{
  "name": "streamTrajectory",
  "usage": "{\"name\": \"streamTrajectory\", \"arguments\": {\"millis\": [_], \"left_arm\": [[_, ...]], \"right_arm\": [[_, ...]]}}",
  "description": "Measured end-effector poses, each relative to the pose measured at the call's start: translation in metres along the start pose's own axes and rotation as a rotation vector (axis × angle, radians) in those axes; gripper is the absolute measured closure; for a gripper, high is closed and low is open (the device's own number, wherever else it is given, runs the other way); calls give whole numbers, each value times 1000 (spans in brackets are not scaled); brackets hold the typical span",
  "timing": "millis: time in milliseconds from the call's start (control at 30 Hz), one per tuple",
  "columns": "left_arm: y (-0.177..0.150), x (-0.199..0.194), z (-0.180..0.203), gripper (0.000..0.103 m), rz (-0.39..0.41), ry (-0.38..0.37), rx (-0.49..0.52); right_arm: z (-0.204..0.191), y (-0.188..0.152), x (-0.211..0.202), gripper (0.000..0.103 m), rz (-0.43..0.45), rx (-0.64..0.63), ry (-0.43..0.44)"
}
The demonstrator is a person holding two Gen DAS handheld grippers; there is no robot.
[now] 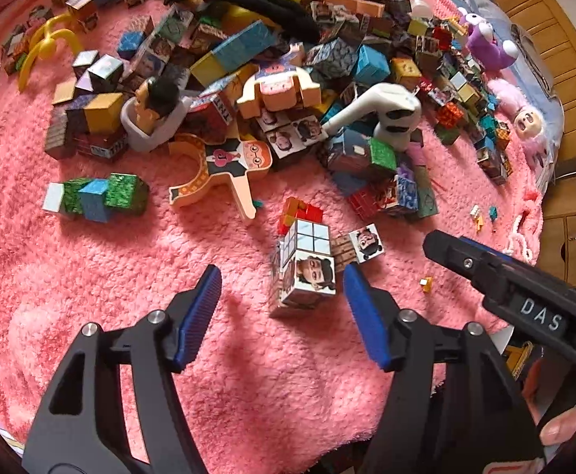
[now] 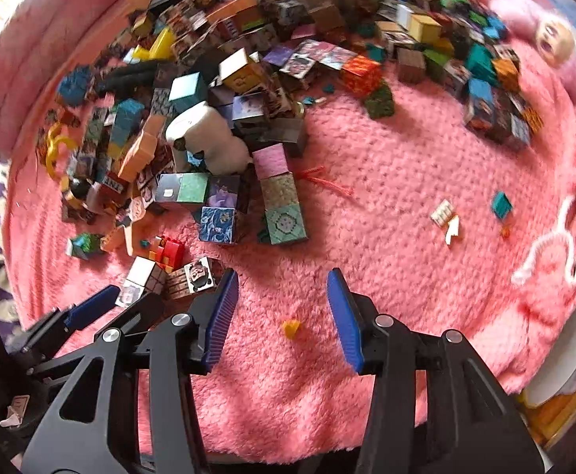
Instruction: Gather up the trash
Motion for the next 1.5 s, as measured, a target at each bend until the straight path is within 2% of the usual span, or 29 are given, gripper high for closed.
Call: {"name": "streamTrajectory", "arguments": {"millis": [233,367,433,533,667,833,1033,1233,1333,1500], "left_arm": [[11,7,14,42,-1,35,90],[16,12,12,44,-14,42,86],[19,12,9,54,-8,42,72],[21,13,6,58,-16,37,54],[22,14,6,60,-24,34,45],[20,10,4,82,-20,24,26],[17,-4,9,82,18,25,38],[18,-29,17,82,99,1,37],[17,-42,26,82,138,-17,52],[14,-52,44,82,156,-14,87]], "right_arm": [[-6,10,15,58,-31,-44,-24],[-6,15,27,70,-67,-42,-27],[-3,18,32,74,-83,-28,-29],[2,20,36,84,-94,-21,-42],[0,21,36,85,-100,-51,-66],[3,24,27,86,-83,-16,-20],[-1,20,10,86,-43,-16,28],[-3,18,-14,86,20,-11,59],[2,13,-24,86,45,-13,65],[22,2,-40,86,78,21,78]]}}
Point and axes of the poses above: each gripper's, at about its wrist camera, not at the fingertips, and x roughly the way its jaws point, z to its right, y to its top, the point moved 10 cm from there along x, roughly the way its jaws point, and after that the axes turned 13 degrees about -z, right-handed, at the moved point
